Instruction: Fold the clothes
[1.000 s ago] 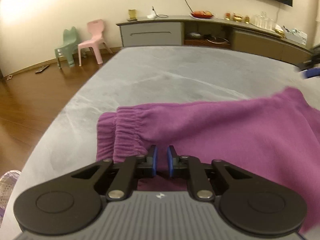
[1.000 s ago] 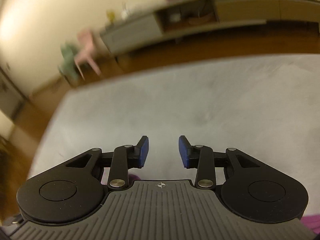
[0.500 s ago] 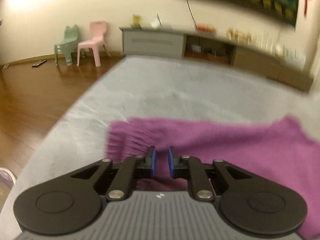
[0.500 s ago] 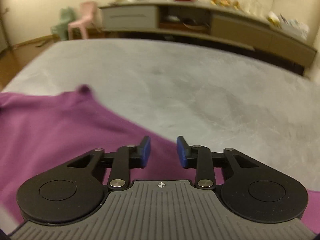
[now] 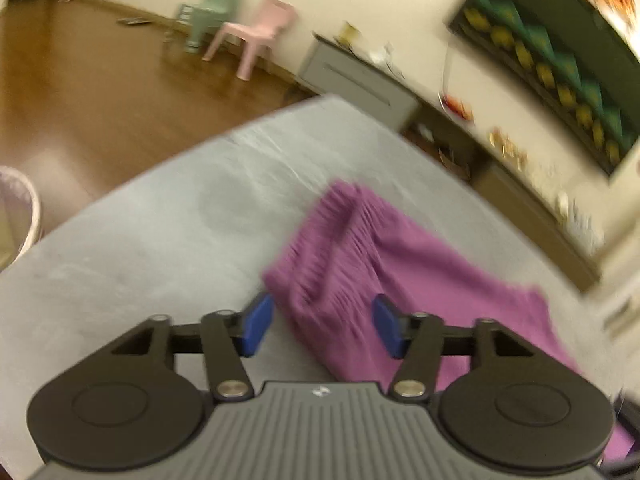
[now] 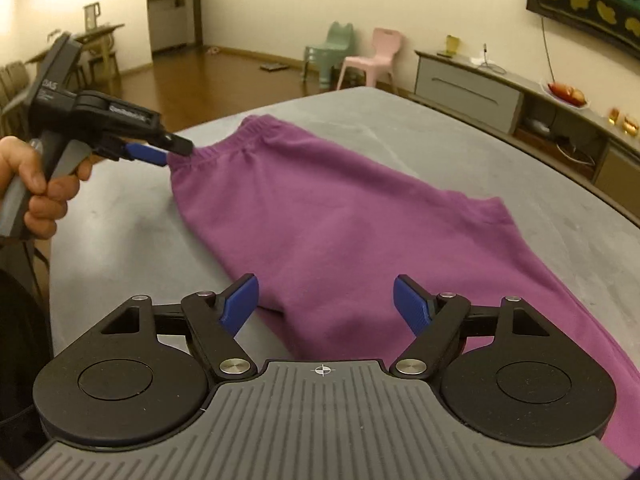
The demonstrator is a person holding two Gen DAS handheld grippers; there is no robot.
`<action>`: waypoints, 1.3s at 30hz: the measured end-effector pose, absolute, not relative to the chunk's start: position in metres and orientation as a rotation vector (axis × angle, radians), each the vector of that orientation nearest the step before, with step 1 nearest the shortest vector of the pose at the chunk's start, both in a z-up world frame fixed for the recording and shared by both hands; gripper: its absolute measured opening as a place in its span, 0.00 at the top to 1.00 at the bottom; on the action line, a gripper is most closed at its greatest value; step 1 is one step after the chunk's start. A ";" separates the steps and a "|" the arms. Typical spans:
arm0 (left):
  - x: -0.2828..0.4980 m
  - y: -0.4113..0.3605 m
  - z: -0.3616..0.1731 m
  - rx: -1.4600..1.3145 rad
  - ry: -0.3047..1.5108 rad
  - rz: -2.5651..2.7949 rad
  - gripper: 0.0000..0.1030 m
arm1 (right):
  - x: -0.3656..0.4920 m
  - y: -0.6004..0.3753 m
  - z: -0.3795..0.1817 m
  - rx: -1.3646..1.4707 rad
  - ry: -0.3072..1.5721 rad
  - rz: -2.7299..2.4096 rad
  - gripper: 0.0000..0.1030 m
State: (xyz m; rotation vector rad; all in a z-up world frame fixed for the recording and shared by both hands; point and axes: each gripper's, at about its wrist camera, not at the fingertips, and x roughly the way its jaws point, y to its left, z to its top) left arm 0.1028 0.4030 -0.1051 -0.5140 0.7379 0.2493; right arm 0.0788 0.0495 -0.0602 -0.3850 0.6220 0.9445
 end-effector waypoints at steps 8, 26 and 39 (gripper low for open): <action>0.107 0.385 -0.102 -0.404 0.726 0.266 0.86 | 0.098 0.033 -0.080 -0.357 0.667 0.830 0.30; 0.136 0.438 -0.126 -0.542 0.711 0.283 0.89 | 0.135 0.007 -0.095 -0.348 0.837 0.830 0.20; 0.148 0.344 -0.088 -0.107 0.669 0.353 0.77 | 0.230 0.048 -0.064 -0.210 0.796 0.684 0.85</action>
